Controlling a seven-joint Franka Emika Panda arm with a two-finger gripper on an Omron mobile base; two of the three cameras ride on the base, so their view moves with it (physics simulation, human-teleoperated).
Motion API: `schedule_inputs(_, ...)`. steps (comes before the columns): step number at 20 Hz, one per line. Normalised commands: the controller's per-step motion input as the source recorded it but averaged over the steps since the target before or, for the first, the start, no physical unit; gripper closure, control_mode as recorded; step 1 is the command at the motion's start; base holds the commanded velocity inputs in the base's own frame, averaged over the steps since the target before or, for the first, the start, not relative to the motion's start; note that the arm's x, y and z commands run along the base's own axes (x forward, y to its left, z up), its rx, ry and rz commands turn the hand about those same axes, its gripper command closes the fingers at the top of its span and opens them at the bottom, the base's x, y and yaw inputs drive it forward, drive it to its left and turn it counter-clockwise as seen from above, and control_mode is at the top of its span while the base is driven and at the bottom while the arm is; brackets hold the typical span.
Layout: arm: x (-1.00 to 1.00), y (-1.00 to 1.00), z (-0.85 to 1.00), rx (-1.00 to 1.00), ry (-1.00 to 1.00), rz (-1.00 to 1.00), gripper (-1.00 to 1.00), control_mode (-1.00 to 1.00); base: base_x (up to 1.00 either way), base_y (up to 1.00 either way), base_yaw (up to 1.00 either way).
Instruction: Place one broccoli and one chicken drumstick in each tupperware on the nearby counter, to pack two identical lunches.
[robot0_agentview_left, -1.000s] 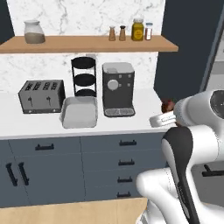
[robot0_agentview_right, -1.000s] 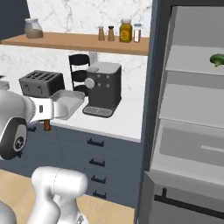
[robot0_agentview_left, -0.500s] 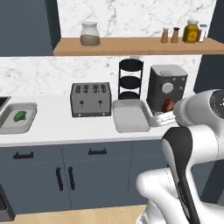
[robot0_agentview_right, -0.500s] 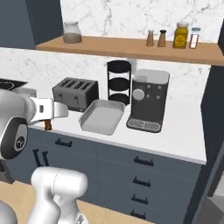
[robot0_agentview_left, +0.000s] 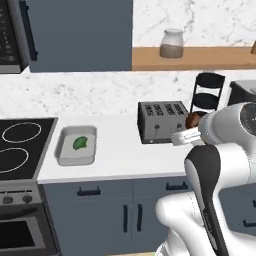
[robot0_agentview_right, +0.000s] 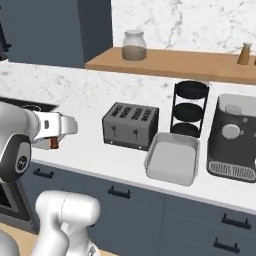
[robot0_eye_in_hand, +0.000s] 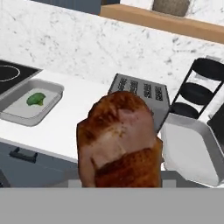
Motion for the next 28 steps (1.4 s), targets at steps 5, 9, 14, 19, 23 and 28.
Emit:
schedule_inputs(5,0.0,0.0,0.0,0.0,0.0,0.0,1.0,1.0,0.72,1.0,0.0)
schedule_inputs(9,0.0,0.0,0.0,0.0,0.0,0.0,1.0,1.0,0.54,1.0,0.0)
schedule_inputs(14,0.0,0.0,0.0,0.0,0.0,0.0,1.0,1.0,0.43,0.94,-0.04)
schedule_inputs(19,0.04,-0.09,-0.12,-0.01,0.04,-0.03,1.0,-1.0,0.18,0.2,-0.04)
schedule_inputs(23,0.0,-0.94,-0.47,0.0,0.11,-0.07,1.0,-1.0,0.0,0.0,0.0)
schedule_inputs(28,0.02,-0.9,-0.6,0.0,0.13,0.0,1.0,-1.0,0.0,0.0,0.0)
